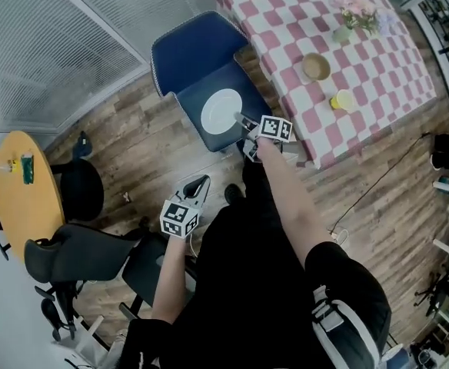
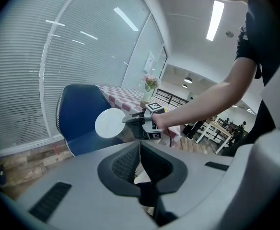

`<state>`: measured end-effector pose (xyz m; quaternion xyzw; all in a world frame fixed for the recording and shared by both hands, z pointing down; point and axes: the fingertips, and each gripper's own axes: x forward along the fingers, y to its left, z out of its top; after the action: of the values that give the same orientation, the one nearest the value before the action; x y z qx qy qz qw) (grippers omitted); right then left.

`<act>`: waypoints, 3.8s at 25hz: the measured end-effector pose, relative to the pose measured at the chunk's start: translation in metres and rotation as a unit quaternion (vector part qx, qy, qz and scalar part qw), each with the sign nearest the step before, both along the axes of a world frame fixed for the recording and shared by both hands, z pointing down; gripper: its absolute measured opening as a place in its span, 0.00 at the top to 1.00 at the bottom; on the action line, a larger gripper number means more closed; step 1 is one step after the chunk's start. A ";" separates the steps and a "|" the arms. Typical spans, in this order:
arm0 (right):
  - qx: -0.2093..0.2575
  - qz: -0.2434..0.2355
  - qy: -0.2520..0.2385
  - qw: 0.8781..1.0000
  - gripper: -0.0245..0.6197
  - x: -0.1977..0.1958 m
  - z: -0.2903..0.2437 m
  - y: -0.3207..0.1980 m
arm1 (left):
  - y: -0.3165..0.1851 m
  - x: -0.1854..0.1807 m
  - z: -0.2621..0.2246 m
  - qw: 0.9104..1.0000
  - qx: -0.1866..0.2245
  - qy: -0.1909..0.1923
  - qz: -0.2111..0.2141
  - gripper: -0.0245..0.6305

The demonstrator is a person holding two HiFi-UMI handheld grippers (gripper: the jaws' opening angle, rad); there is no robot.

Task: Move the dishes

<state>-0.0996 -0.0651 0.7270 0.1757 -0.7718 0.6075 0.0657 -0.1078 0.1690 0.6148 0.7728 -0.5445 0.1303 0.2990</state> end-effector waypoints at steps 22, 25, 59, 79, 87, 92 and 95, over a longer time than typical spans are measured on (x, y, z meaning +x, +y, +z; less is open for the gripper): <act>0.031 0.165 -0.013 0.986 0.92 0.239 -0.082 -0.027 | -0.056 0.091 -0.059 0.994 0.037 0.009 0.100 0.93; 0.034 0.167 -0.014 0.985 0.92 0.268 -0.090 -0.044 | -0.078 0.111 -0.062 0.994 0.041 0.008 0.097 0.93; 0.011 0.246 -0.061 0.967 0.92 0.540 -0.142 -0.309 | -0.242 0.311 -0.086 0.999 0.023 0.019 -0.017 0.93; -0.010 0.143 0.083 0.986 0.91 0.552 -0.053 -0.338 | -0.253 0.330 -0.076 0.996 -0.002 0.007 -0.084 0.93; -0.041 0.151 0.102 0.982 0.92 0.551 -0.038 -0.351 | -0.257 0.333 -0.080 0.995 0.004 0.001 -0.099 0.93; -0.026 0.131 0.146 0.980 0.70 0.550 -0.031 -0.351 | -0.259 0.334 -0.083 0.994 0.011 -0.004 -0.107 0.93; -0.010 0.125 0.173 0.977 0.65 0.552 -0.031 -0.350 | -0.261 0.336 -0.087 0.994 0.018 -0.005 -0.104 0.93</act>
<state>0.4525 -0.4147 0.6961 0.3729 -0.7146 0.5789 0.1232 0.2281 -0.0920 0.5281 0.7163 -0.6258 0.0930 0.2943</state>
